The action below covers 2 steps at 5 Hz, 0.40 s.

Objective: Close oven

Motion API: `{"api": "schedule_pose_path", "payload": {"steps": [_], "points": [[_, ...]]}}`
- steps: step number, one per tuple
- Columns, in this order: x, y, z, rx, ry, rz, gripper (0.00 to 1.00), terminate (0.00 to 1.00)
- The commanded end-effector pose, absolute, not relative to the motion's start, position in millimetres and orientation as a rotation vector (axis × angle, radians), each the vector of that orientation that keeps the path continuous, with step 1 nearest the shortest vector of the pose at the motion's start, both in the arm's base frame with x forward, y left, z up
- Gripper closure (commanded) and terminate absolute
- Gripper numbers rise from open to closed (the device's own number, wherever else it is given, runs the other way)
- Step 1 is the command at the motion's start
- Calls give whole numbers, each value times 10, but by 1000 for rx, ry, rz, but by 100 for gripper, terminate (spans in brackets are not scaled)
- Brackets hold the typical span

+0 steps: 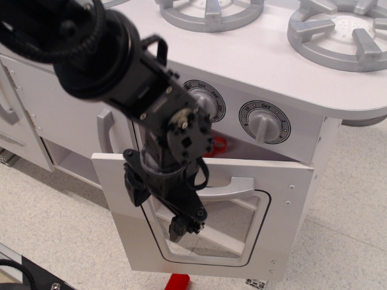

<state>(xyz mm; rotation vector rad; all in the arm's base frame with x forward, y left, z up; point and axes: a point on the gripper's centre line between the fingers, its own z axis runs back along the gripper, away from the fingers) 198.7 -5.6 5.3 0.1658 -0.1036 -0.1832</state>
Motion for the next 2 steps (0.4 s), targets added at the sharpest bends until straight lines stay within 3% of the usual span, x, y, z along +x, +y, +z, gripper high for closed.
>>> {"api": "schedule_pose_path", "payload": {"steps": [1,2], "points": [[2205,133,-133,178,-146,-33,0,0],[2357,213,-142,156,-157,38,0,0]]}}
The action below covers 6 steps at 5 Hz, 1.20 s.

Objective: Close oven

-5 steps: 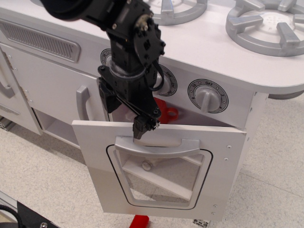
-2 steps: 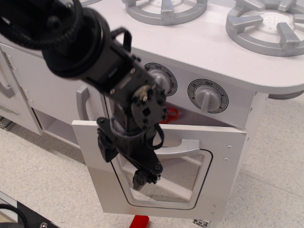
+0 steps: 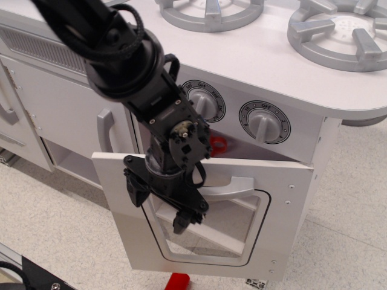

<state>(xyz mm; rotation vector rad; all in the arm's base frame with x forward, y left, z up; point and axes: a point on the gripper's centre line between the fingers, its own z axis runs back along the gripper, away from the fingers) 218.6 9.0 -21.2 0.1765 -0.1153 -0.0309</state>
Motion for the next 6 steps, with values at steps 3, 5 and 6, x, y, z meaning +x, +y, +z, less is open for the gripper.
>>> {"api": "schedule_pose_path", "payload": {"steps": [3,5,6], "points": [[2773,353,-40,142,-270,175,0,0],[2873,473,43,133,-274,226,0,0],[2606,456,248,87,-223,188,0,0]]}}
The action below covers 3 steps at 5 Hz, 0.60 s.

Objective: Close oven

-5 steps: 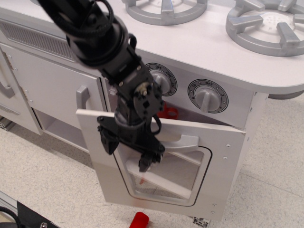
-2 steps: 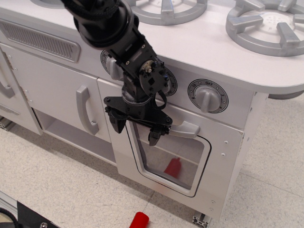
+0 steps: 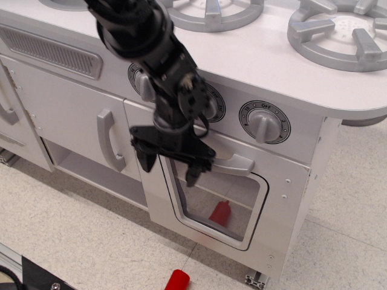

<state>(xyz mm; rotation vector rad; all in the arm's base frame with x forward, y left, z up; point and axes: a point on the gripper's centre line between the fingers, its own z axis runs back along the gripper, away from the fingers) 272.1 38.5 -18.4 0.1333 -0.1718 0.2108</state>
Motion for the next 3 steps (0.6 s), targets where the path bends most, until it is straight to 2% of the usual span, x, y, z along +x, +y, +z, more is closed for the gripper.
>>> {"api": "schedule_pose_path", "payload": {"steps": [1,2,3], "points": [[2400,393,570,58,-226,143,0,0],[2378,369,775,70,-243,155,0,0],[2378,369,775,70,-243,155,0,0]]}}
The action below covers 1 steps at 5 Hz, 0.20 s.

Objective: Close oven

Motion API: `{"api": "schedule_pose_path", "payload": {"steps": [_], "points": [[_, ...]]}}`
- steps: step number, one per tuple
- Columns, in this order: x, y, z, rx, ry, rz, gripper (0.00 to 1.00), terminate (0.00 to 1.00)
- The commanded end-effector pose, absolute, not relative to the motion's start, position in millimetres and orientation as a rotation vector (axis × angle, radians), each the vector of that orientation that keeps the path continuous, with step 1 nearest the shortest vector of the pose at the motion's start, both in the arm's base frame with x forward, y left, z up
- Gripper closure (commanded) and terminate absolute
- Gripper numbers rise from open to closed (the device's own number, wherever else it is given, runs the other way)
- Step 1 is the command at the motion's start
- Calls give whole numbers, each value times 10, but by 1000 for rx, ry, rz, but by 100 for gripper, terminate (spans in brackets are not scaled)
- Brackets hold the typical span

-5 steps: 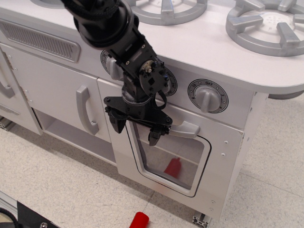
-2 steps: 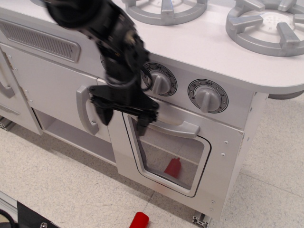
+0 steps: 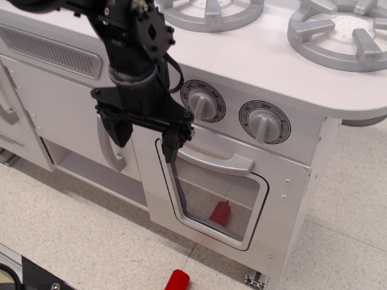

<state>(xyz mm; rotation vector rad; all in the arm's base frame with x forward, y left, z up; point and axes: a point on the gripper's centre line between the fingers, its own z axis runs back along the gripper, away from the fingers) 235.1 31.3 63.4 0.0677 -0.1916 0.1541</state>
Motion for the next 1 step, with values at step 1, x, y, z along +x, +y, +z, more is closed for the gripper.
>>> {"api": "schedule_pose_path", "payload": {"steps": [1], "points": [[2378,369,775,70,-243,155,0,100]]}}
